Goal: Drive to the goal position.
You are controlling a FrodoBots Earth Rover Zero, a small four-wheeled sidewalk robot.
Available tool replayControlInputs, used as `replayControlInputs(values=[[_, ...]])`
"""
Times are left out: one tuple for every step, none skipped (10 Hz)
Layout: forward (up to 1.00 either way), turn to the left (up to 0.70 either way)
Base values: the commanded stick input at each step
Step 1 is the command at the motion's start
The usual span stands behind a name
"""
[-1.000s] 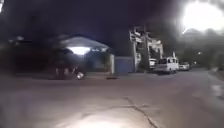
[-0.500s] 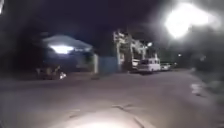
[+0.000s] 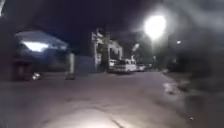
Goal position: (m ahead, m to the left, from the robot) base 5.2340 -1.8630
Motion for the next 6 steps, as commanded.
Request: replayControlInputs(values=[[0.0,0.0],[0.0,0.0],[0.0,0.0],[0.0,0.0],[0.0,0.0],[0.0,0.0]])
